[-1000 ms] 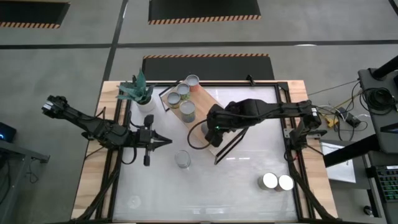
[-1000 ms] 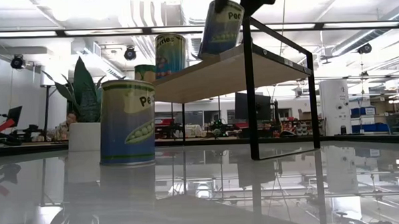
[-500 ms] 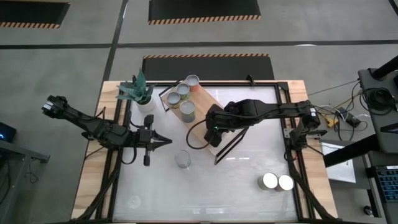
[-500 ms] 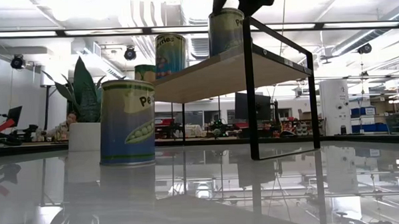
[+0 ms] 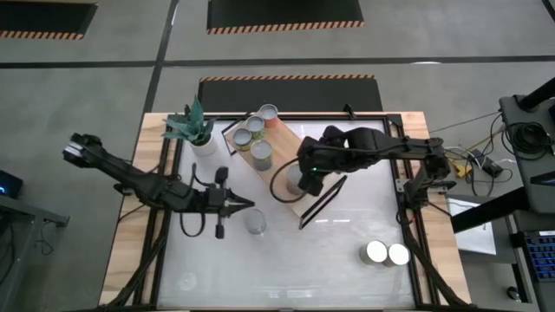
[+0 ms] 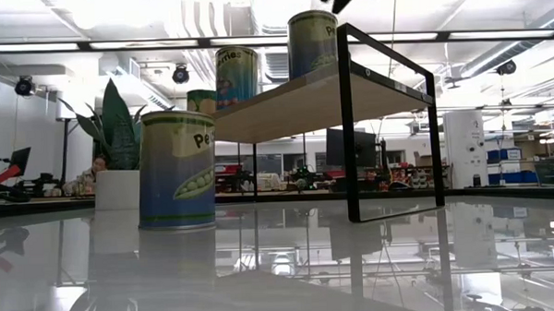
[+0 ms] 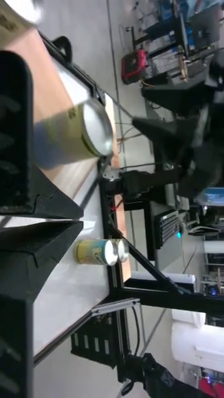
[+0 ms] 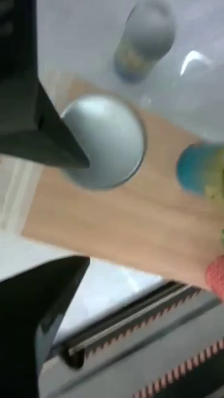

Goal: Pick and place cans onto a shelf
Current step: Put the canned peas on the shelf

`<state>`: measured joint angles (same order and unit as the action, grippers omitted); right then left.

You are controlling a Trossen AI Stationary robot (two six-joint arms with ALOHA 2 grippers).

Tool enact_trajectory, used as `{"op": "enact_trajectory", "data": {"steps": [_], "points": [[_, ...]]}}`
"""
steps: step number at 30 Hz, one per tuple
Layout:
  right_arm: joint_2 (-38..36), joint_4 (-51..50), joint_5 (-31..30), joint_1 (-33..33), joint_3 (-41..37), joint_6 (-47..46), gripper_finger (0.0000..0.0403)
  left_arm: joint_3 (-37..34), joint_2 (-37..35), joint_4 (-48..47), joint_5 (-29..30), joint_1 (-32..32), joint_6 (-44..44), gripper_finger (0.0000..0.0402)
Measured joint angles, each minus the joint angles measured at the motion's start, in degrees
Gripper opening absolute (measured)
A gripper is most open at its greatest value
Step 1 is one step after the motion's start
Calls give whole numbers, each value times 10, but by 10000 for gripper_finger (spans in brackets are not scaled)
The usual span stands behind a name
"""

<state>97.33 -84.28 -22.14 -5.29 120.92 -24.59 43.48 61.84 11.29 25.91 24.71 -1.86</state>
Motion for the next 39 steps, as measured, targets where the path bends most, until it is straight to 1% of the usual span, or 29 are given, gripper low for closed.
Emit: {"op": "enact_trajectory", "data": {"steps": [2, 7, 11, 15, 18, 23, 27, 31, 35, 37, 39], "points": [[-9, 2, -5, 0, -18, 19, 191, 2, 24, 22, 0, -1, -3, 0], [-40, 15, -5, 6, -70, 63, 105, 41, 92, 18, 5, -7, -6, 0], [-84, 89, -4, 19, -143, 99, 52, 77, 146, 11, 6, -15, -21, 0], [-134, 188, 3, 36, -239, 142, 17, 106, 194, 10, 6, -28, -21, 0], [-169, 276, 32, 55, -317, 177, 10, 123, 226, 9, 6, -42, -21, 0], [-217, 417, 105, 92, -436, 221, 9, 149, 269, 10, 7, -66, -21, 0], [-241, 512, 146, 112, -507, 246, 9, 158, 289, 11, 17, -86, -20, 0], [-252, 563, 197, 119, -544, 260, 9, 158, 295, 11, 49, -100, -18, 0], [-253, 562, 235, 119, -551, 259, 9, 158, 296, 12, 53, -105, -15, 0], [-253, 562, 263, 119, -552, 256, 9, 158, 295, 12, 67, -105, -15, 0], [-253, 560, 272, 118, -552, 250, 8, 158, 295, 10, 86, -105, -15, 0]]}}
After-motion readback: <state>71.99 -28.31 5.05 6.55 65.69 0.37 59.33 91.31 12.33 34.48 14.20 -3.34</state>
